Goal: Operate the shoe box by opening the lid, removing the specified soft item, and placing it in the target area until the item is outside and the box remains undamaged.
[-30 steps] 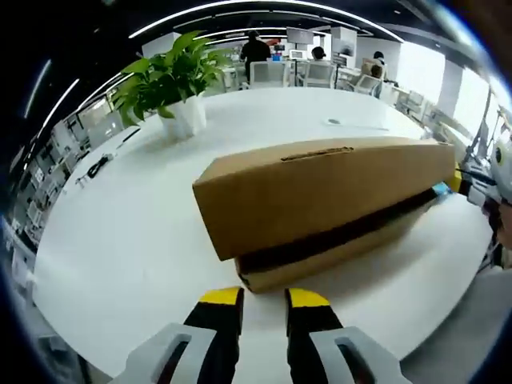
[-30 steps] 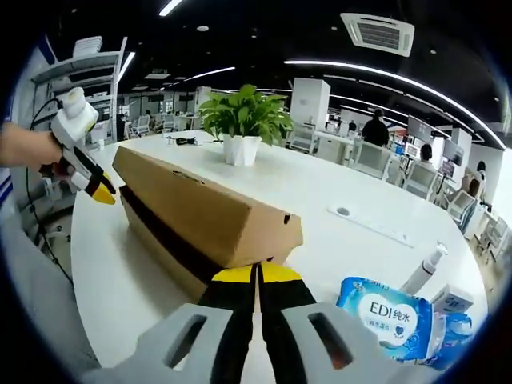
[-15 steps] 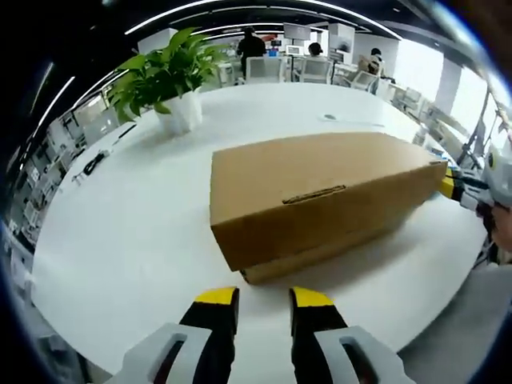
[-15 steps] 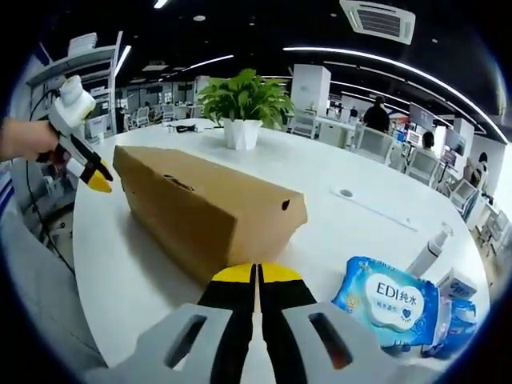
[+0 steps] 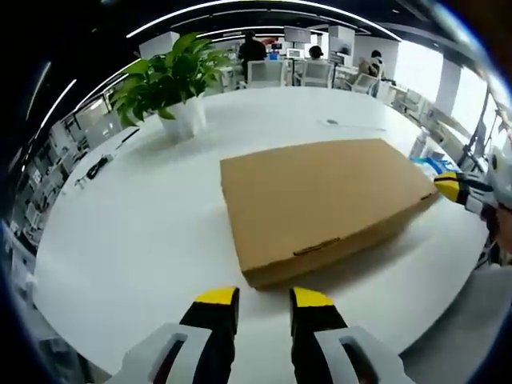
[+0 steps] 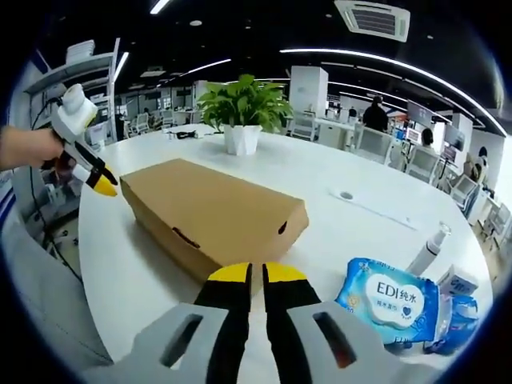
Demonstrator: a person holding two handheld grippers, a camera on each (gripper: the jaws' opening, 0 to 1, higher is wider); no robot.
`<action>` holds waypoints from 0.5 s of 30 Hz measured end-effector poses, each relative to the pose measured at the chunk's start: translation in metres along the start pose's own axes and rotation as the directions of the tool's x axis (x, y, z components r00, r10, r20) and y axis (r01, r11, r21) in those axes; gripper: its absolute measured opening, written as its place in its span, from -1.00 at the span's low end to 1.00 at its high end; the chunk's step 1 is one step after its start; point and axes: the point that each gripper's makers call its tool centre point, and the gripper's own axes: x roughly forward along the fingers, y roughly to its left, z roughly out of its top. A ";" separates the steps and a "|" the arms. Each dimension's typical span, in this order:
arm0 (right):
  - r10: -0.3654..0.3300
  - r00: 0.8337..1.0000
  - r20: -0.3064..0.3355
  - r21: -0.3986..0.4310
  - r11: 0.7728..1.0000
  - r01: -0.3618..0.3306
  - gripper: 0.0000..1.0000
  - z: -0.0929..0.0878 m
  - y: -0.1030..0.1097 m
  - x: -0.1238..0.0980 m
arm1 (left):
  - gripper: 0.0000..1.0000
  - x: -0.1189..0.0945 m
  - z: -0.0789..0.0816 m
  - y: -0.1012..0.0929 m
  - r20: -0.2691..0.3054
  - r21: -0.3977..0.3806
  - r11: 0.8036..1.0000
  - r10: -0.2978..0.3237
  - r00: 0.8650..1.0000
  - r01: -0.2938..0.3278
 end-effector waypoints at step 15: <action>0.089 0.994 -0.062 0.037 0.996 -0.087 -0.40 -0.016 0.016 -0.010 | -0.35 0.009 0.008 0.007 0.040 0.012 0.993 -0.117 0.992 0.117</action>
